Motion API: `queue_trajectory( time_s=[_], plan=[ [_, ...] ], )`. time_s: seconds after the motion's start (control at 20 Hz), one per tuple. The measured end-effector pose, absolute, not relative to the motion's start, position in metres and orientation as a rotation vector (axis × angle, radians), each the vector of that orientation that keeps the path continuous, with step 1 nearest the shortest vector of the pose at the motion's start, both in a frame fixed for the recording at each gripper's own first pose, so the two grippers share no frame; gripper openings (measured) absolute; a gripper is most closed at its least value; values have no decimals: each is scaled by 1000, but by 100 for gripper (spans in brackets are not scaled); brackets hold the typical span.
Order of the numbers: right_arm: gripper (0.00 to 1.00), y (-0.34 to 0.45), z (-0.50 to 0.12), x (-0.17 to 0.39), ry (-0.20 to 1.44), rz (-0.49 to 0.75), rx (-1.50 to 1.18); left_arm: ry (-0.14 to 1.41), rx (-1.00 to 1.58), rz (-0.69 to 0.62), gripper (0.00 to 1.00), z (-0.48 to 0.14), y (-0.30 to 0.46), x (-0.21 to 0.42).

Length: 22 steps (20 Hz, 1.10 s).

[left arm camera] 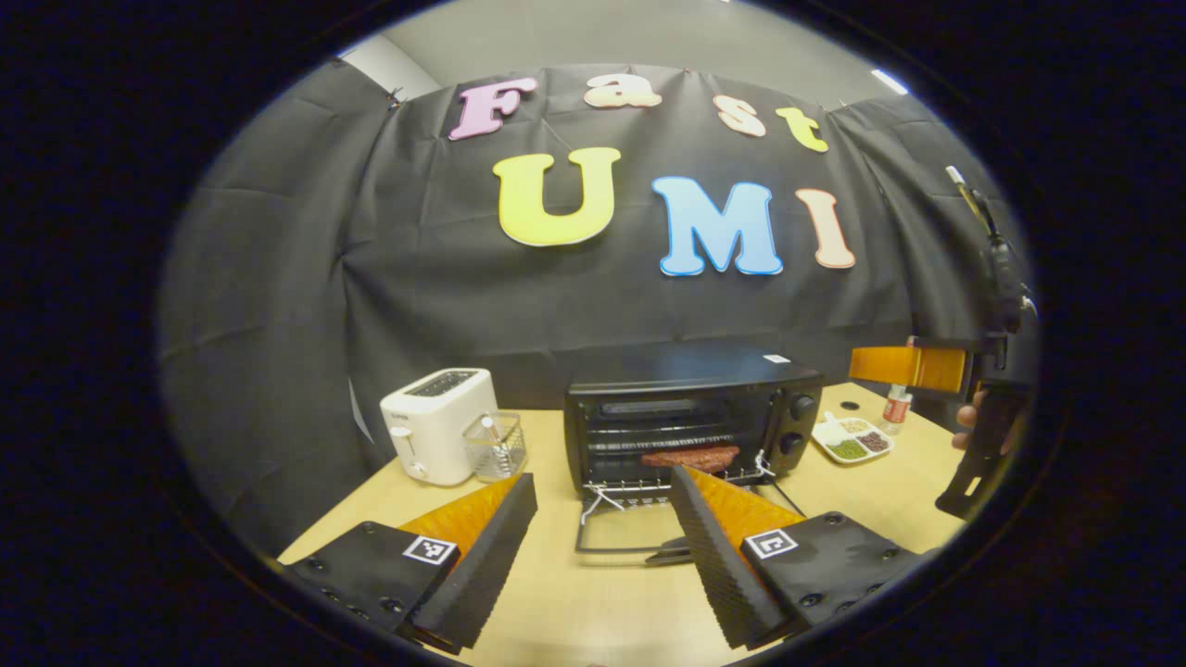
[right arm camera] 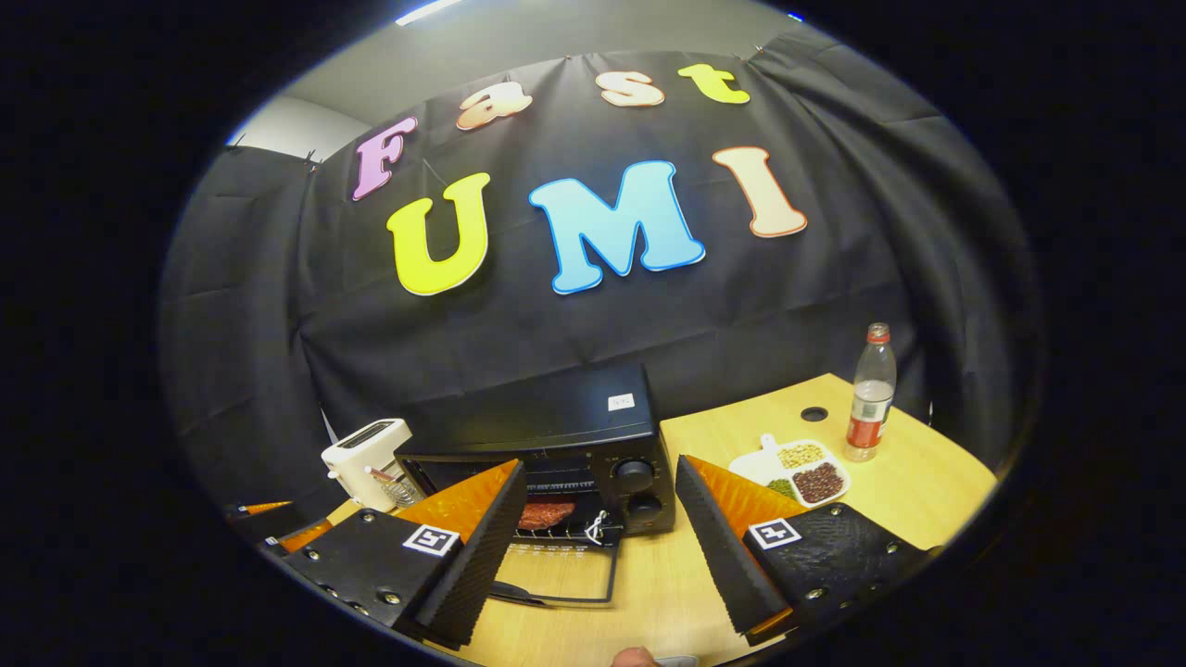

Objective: Open the electric oven with the left hand, put the food in, and close the electric oven.

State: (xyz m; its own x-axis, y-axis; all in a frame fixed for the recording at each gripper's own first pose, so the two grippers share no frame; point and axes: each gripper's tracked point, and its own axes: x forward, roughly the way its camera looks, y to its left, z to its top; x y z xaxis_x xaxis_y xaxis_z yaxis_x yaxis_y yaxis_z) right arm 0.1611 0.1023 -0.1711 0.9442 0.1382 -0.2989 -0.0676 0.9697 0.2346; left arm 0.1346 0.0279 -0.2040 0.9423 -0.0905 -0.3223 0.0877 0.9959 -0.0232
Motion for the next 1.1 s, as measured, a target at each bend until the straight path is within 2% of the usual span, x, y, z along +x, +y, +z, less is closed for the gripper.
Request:
queue_trajectory(
  time_s=[0.25, 0.3, 0.35, 0.5, 0.55, 0.6, 0.65, 0.7, 0.9, 0.95, 1.1],
  plan=[
    [98, 70, -148, 133, 276, 64, 159, 452, -25, -152, 100, -251, -5, 128],
    [90, 64, -145, 128, 271, 54, 151, 480, -28, -166, 98, -261, -12, 127],
    [98, 59, -142, 124, 267, 45, 142, 509, -32, -178, 98, -272, -18, 127],
    [98, 44, -141, 113, 272, 14, 121, 601, -57, -206, 100, -304, -38, 126],
    [90, 39, -140, 110, 275, 2, 114, 628, -68, -215, 96, -313, -44, 127],
    [98, 34, -140, 107, 276, -10, 109, 653, -70, -221, 92, -320, -47, 126],
    [98, 29, -138, 105, 277, -22, 103, 671, -68, -229, 92, -329, -51, 128],
    [98, 23, -138, 102, 278, -35, 98, 686, -60, -238, 98, -337, -56, 130],
    [98, 6, -136, 93, 281, -85, 74, 763, -42, -252, 100, -366, -65, 133],
    [98, 3, -136, 91, 284, -94, 66, 782, -50, -247, 98, -374, -67, 135],
    [98, -2, -133, 85, 286, -109, 41, 816, -46, -232, 98, -387, -71, 140]
  ],
)
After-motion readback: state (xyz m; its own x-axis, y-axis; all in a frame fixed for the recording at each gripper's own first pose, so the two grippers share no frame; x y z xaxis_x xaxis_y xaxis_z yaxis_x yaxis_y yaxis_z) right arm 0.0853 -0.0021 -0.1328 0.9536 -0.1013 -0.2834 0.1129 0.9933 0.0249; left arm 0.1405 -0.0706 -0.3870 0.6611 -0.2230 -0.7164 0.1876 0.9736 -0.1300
